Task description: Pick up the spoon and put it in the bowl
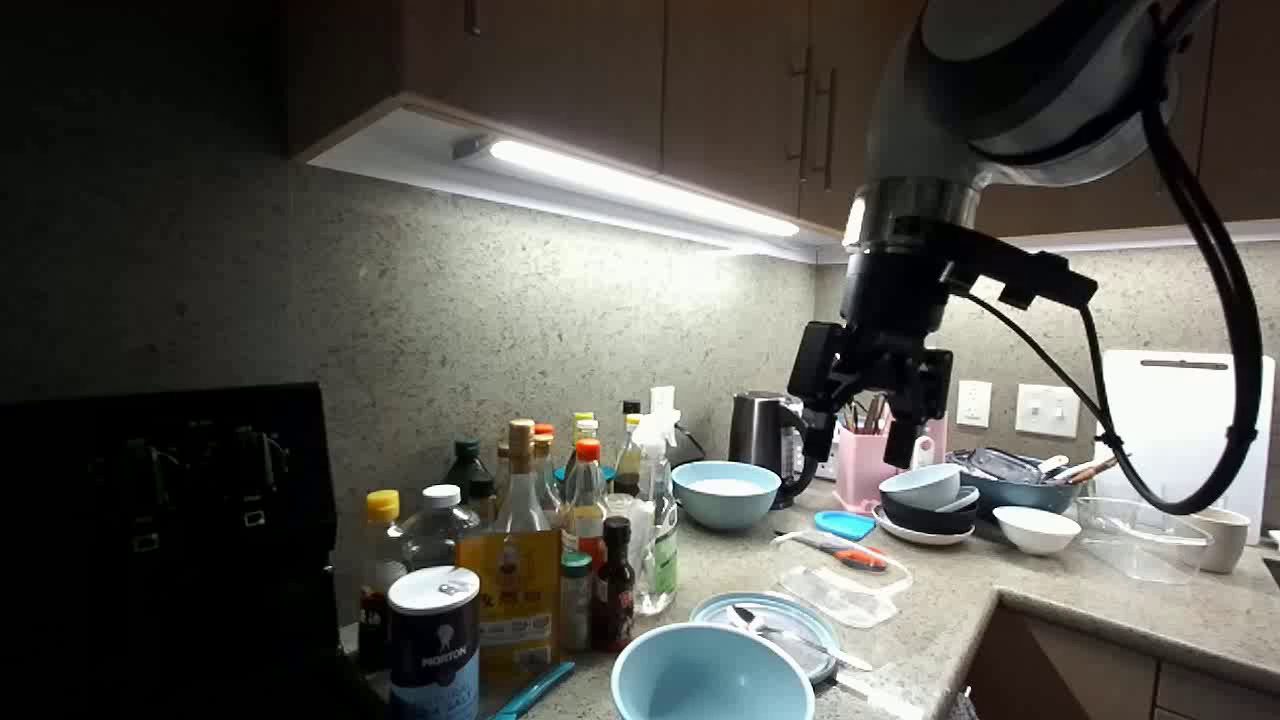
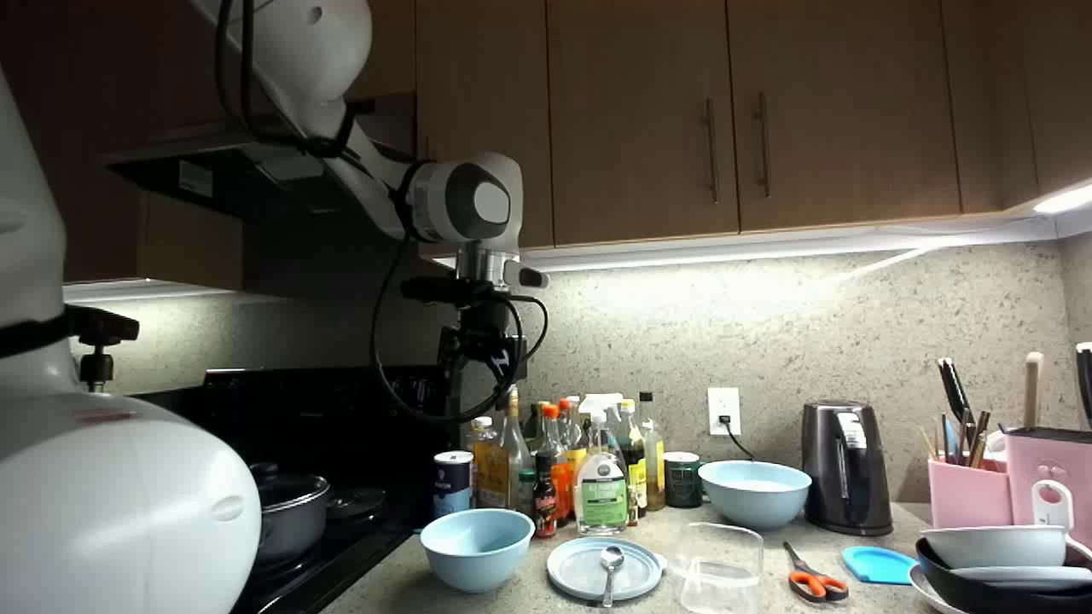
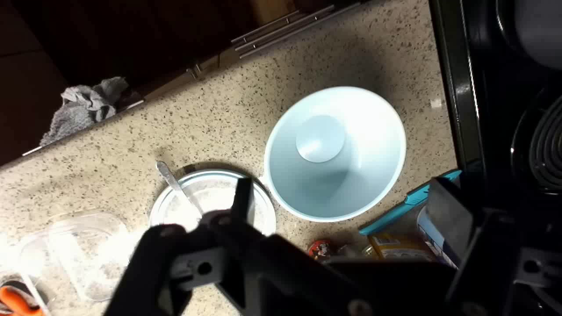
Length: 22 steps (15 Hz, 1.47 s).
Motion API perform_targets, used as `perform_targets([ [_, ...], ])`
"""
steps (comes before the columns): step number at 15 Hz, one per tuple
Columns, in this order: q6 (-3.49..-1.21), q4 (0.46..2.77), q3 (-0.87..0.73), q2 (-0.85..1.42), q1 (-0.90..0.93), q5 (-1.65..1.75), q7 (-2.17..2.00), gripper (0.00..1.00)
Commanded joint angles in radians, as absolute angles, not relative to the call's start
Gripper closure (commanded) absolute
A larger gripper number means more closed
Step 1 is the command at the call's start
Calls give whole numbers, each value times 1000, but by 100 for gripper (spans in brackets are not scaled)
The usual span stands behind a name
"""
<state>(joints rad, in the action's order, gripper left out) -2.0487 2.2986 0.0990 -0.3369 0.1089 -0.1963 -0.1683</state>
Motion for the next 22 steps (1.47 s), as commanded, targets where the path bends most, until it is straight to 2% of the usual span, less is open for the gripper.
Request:
perform_targets([
  [1,-2046,2297,103,-337,104,-198,-167,0],
  [10,-2042,2282,100,-311,98,-183,-158,0],
  [22,-2051,2186,-29,-11,30,-207,81,0],
])
